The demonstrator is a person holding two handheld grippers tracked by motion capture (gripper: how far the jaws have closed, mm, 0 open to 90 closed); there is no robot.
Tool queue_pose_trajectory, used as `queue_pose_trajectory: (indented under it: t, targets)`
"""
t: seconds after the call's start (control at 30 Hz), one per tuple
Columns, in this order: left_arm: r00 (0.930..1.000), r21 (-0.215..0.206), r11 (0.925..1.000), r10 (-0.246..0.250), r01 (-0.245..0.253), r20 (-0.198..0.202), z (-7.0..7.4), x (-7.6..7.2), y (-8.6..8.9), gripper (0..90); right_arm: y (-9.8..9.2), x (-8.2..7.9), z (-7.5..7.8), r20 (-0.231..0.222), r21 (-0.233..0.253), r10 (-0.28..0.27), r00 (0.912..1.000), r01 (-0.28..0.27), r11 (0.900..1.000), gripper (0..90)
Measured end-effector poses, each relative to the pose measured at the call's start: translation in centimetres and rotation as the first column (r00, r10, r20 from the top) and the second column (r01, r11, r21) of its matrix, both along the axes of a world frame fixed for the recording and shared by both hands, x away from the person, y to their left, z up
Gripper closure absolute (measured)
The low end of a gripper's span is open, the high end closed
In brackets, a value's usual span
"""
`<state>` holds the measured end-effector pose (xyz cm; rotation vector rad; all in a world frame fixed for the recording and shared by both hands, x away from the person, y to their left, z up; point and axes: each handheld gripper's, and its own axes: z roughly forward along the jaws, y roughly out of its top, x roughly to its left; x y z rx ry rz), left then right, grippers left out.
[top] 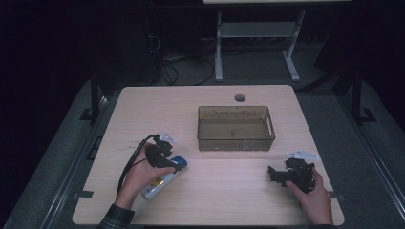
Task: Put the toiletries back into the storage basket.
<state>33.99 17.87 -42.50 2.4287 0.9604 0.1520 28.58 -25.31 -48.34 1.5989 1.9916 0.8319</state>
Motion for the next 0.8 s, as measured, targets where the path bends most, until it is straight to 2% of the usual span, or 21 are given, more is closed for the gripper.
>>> queue_pose_trajectory:
  t: [0.1, 0.2, 0.53, 0.8]
  targets:
    - [0.9999, 0.018, 0.9998, -0.010, 0.010, -0.012, -0.6, 0.3, -0.5, 22.9, 0.0, 0.0, 0.0, 0.000, 0.000, 0.000, 1.0000, 0.000, 1.000, 0.0]
    - [0.9999, 0.046, 0.9989, -0.011, 0.011, -0.012, -1.0, 0.4, -0.8, 23.5, 0.0, 0.0, 0.0, 0.000, 0.000, 0.000, 1.0000, 0.000, 1.000, 0.0]
    - [1.0000, 0.097, 0.9953, -0.004, 0.005, -0.009, -2.0, 0.6, -1.1, 27.6, 0.0, 0.0, 0.0, 0.000, 0.000, 0.000, 1.0000, 0.000, 1.000, 0.0]
    - [0.9999, 0.107, 0.9942, -0.012, 0.011, 0.003, -2.2, 0.3, -1.3, 32.2, 0.0, 0.0, 0.0, 0.000, 0.000, 0.000, 1.0000, 0.000, 1.000, 0.0]
